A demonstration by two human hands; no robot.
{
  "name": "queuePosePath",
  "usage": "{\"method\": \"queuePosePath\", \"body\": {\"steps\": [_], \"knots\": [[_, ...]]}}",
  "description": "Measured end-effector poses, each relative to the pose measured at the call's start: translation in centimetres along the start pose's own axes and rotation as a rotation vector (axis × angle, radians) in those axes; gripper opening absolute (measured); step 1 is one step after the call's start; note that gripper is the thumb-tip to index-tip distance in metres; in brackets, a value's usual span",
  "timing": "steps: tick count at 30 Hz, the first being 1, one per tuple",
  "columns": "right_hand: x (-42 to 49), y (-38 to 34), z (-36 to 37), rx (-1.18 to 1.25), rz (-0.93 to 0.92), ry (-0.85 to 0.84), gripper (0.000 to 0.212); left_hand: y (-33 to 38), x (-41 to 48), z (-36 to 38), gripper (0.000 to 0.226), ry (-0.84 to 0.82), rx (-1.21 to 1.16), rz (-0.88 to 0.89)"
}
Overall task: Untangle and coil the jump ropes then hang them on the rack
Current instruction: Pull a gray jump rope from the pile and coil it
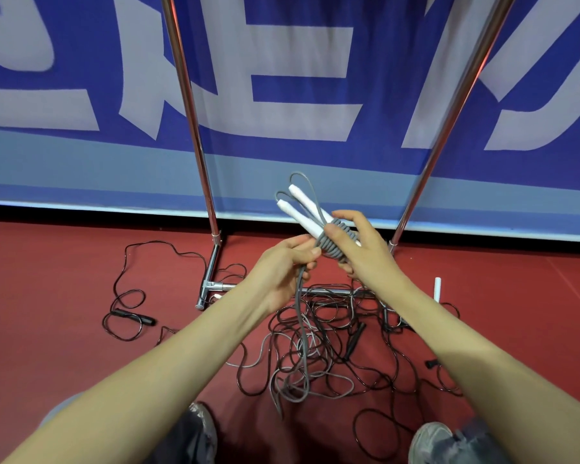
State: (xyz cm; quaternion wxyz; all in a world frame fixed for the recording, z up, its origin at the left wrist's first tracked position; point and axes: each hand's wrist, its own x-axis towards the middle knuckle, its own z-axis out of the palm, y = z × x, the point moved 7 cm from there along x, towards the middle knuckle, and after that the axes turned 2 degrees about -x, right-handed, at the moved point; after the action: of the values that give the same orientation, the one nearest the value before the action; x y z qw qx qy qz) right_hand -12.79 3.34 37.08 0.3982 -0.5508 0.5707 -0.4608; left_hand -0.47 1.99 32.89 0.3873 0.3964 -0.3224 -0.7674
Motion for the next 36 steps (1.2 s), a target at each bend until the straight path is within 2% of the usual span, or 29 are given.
{"method": "queuePosePath", "body": {"steps": [4, 8, 12, 14, 17, 23, 26, 28, 31, 34, 36], "knots": [[-0.3, -0.2, -0.2, -0.033, -0.008, 0.015, 0.022, 0.0, -0.1, 0.2, 0.036, 0.011, 0.032, 0.005], [0.0, -0.3, -0.5, 0.109, 0.018, 0.095, 0.017, 1.1, -0.1, 0.3, 0.043, -0.007, 0.073, 0.097], [0.6, -1.4, -2.4, 0.198, 0.01, 0.146, 0.017, 2.6, -0.2, -0.3, 0.044, -0.136, 0.431, 0.183], [0.4, -2.0, -2.6, 0.185, -0.009, 0.095, 0.021, 2.8, -0.1, -1.0, 0.044, -0.228, 0.506, 0.14], [-0.1, -2.4, -2.2, 0.199, -0.024, 0.001, 0.031, 3.1, 0.3, -2.0, 0.03, -0.313, 0.618, 0.14], [-0.7, -3.5, -1.1, 0.263, -0.044, -0.229, 0.034, 3.5, 0.4, -2.4, 0.015, -0.358, 0.628, 0.136], [-1.5, -3.1, -0.1, 0.254, 0.052, -0.417, 0.045, 4.0, 0.7, -2.9, 0.026, -0.311, 0.698, 0.171], [-2.2, -2.2, 1.2, 0.171, 0.13, -0.567, 0.047, 5.0, 0.9, -3.0, 0.028, -0.296, 0.748, 0.25], [-3.4, -0.9, 2.6, -0.035, 0.258, -0.755, 0.055, 5.9, 0.2, -1.7, 0.033, -0.362, 0.642, 0.173], [-3.7, 0.4, 2.4, -0.317, 0.323, -0.849, 0.059, 6.3, -0.7, 0.4, 0.035, -0.415, 0.795, 0.219], [-3.2, 1.2, 2.0, -0.62, 0.245, -0.829, 0.059, 5.9, -1.3, 1.2, 0.034, -0.404, 0.907, 0.231]]}}
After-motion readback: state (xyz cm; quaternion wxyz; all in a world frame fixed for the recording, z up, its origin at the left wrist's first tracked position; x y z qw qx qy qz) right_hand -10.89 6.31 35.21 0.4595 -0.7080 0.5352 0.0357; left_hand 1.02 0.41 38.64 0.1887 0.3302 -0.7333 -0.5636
